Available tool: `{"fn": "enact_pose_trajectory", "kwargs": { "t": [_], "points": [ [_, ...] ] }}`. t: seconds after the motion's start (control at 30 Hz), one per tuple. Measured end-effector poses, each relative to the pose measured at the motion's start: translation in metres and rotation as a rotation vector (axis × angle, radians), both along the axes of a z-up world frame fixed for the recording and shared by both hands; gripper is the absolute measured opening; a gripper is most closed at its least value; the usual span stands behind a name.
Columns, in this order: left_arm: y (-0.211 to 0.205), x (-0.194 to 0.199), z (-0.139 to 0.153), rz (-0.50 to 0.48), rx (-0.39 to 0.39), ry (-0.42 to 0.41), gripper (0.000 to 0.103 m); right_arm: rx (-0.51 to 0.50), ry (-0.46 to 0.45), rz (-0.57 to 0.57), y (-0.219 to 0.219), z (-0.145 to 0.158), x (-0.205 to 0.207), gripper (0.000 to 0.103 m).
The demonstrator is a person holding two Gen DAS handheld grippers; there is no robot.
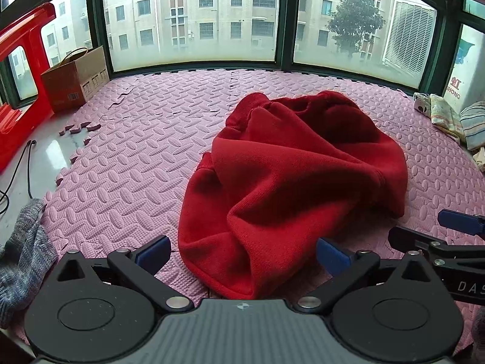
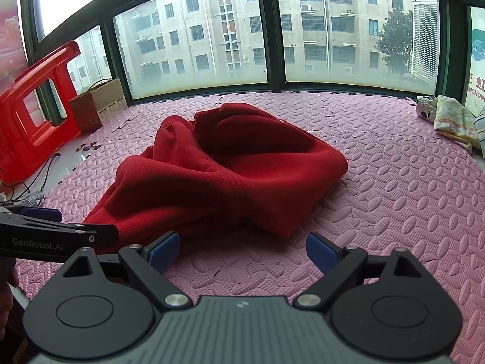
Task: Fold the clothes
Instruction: 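Approach the crumpled red pants with both tools, lowering toward the fabric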
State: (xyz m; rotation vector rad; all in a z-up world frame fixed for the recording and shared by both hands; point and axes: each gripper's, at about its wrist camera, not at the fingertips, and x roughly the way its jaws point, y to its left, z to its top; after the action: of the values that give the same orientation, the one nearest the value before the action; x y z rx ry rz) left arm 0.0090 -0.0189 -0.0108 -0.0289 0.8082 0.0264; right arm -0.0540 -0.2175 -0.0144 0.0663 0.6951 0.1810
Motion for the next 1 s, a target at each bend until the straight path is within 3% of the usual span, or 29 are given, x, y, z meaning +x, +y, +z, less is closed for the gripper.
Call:
{"fn": "enact_pose_trajectory", "kwargs": {
  "t": [0.33, 1.0],
  "points": [
    [0.001, 0.009, -0.001, 0.002, -0.003, 0.014, 0.103, 0.016, 0.029, 0.037, -0.027, -0.005, 0.010, 0.098],
    [0.003, 0.024, -0.004, 0.009, -0.008, 0.034, 0.103, 0.025, 0.065, 0.075, -0.035, -0.011, 0.029, 0.098]
  ]
}}
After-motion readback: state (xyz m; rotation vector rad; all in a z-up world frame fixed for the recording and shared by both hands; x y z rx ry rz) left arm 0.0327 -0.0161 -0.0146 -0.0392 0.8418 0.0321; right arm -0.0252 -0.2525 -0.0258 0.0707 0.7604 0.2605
